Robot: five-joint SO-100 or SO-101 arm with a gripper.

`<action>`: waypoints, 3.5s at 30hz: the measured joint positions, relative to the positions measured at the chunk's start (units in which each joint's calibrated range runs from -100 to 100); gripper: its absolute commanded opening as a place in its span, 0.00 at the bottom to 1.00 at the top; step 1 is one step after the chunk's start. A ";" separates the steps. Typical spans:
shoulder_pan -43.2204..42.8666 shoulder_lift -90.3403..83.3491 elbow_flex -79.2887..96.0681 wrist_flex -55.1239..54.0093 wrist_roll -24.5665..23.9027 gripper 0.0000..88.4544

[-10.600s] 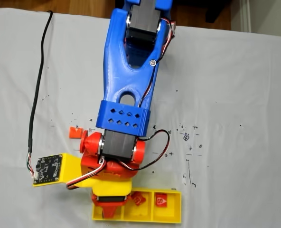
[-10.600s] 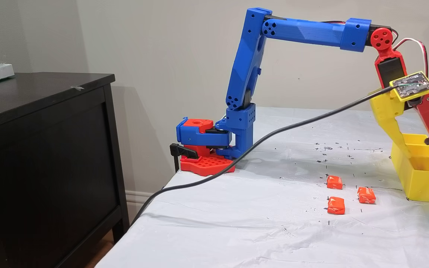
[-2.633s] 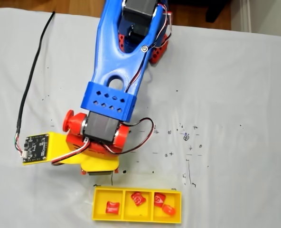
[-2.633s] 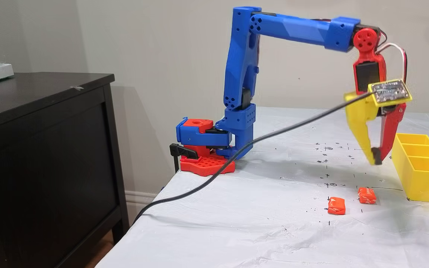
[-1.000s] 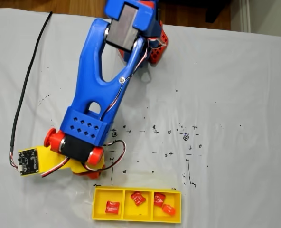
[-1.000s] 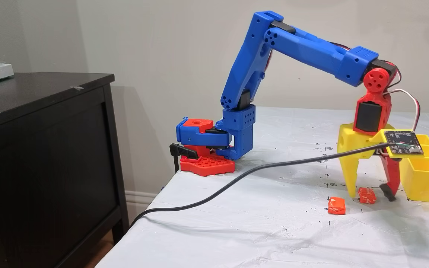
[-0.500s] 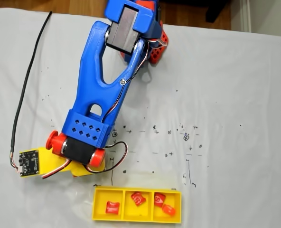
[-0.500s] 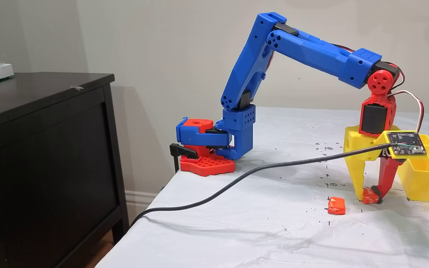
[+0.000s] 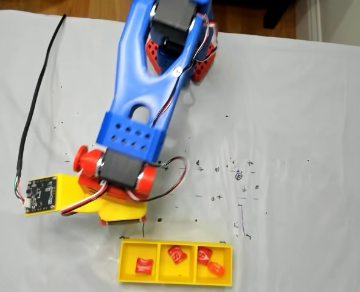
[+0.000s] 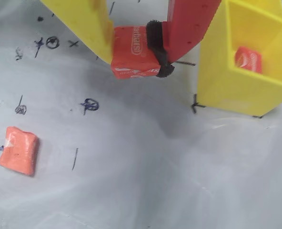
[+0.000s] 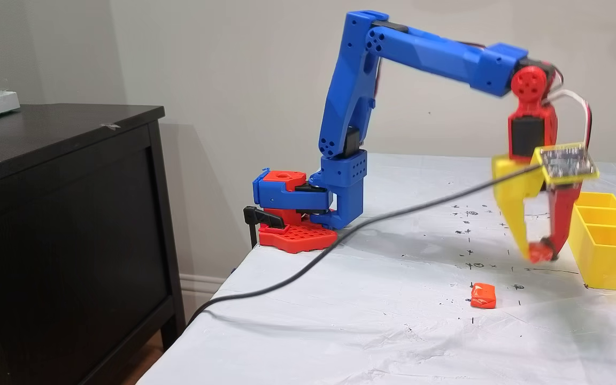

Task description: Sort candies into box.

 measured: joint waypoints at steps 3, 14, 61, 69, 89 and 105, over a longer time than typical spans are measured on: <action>-1.48 -4.48 0.00 -0.48 -1.66 0.00; -9.29 -13.87 5.82 -13.02 -9.47 0.00; -14.67 -2.54 7.10 -22.70 -10.84 0.29; -14.67 -2.54 7.10 -21.98 -10.84 0.29; -10.22 -14.97 7.87 -12.46 -8.99 0.00; 4.37 -20.14 9.67 2.78 3.22 0.00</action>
